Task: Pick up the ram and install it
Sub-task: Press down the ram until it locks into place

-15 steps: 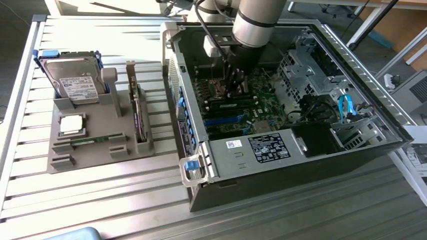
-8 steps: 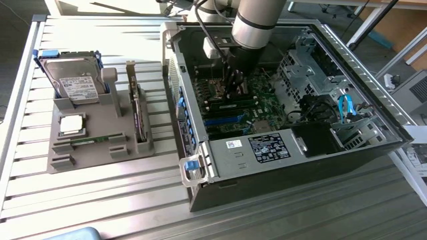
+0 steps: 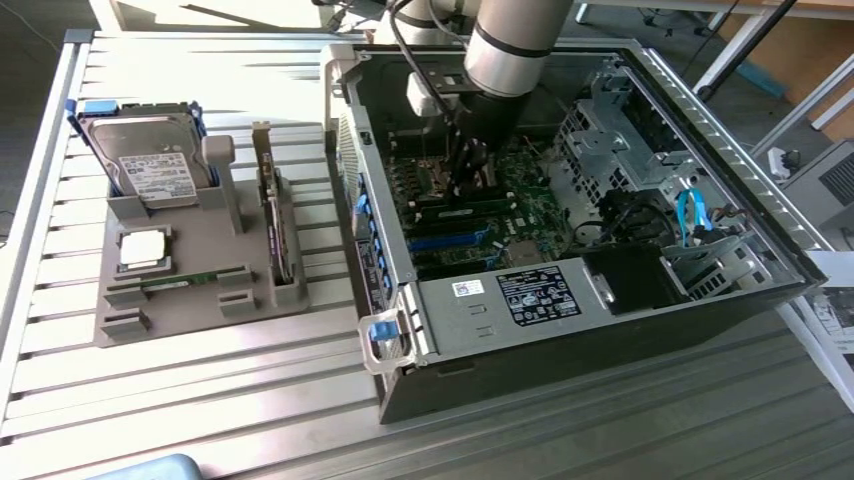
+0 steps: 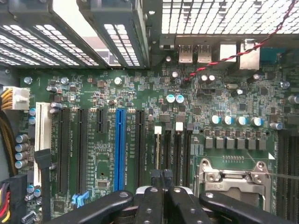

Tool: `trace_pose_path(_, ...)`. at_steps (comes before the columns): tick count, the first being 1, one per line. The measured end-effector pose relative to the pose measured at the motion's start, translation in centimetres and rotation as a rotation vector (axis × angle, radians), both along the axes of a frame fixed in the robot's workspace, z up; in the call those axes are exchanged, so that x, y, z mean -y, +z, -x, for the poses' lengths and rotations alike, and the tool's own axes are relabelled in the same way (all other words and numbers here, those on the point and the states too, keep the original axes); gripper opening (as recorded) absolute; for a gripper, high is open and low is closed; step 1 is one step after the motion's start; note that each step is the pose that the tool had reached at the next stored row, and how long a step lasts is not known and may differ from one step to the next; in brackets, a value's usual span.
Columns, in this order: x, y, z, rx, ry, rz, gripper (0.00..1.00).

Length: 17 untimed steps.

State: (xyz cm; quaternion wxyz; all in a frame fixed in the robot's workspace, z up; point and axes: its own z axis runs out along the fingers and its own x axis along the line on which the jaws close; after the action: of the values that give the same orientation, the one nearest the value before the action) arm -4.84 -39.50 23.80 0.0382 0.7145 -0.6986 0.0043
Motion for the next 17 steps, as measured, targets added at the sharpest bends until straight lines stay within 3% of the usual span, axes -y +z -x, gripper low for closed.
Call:
trace_pose_path(7,0.02,2.5,0.0,-0.0006,0.0,0.0035,0.11)
trace_pose_path(17,0.02,2.61,-2.4,-0.0037,-0.003,0.0043,0.11)
